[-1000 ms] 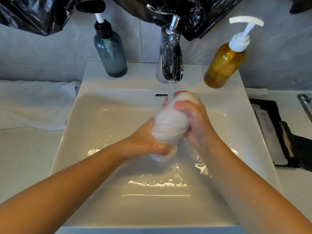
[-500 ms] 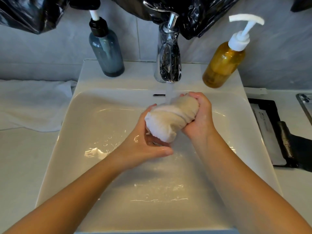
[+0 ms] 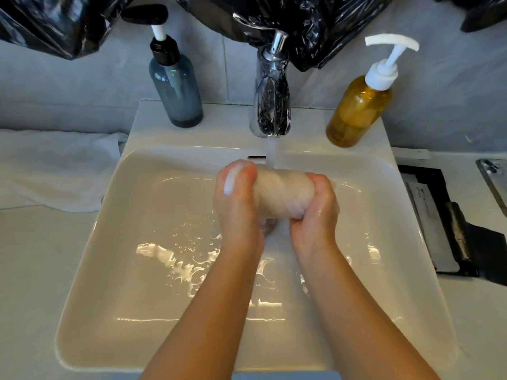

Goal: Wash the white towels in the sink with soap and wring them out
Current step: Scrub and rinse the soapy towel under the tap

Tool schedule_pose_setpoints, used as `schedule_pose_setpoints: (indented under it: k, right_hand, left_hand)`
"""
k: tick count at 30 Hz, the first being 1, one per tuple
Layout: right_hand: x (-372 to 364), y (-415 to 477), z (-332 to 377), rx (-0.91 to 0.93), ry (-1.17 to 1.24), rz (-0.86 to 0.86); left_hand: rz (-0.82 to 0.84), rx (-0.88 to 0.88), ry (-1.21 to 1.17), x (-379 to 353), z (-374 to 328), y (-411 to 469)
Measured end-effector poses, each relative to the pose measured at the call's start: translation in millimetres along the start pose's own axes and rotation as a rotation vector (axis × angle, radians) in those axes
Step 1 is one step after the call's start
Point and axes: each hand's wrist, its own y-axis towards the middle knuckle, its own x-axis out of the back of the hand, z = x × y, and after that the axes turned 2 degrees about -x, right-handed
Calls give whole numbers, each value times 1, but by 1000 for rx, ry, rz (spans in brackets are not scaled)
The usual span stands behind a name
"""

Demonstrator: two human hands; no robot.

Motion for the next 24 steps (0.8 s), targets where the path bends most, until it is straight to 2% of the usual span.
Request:
schedule_pose_setpoints:
  k: [2,4,8,11,14,19,21,24]
  right_hand:
    - [1,-2,2,210,-138,4]
    - [6,-5,5,399,-287,63]
    - [15,-7,12,604,-511,190]
    - [15,-7,17,751,-670,333]
    - [14,-5,18,754,-717,375]
    - [9,-6,11,597,-614,277]
    - [3,-10,6,651,-656,299]
    - [-7,-10,3,802,-788,400]
  left_hand:
    - [3,261,-110,-5,0,2]
    - [56,408,-169,-7,1,6]
    - [76,477,-295,-5,10,5]
    - [31,525,-391,-3,12,3]
    - [70,555,-397,4,7,3]
    - [57,513,-274,15,-2,4]
    - [35,481,-299,14,-5,9]
    - [-3,568,-352,19,-3,16]
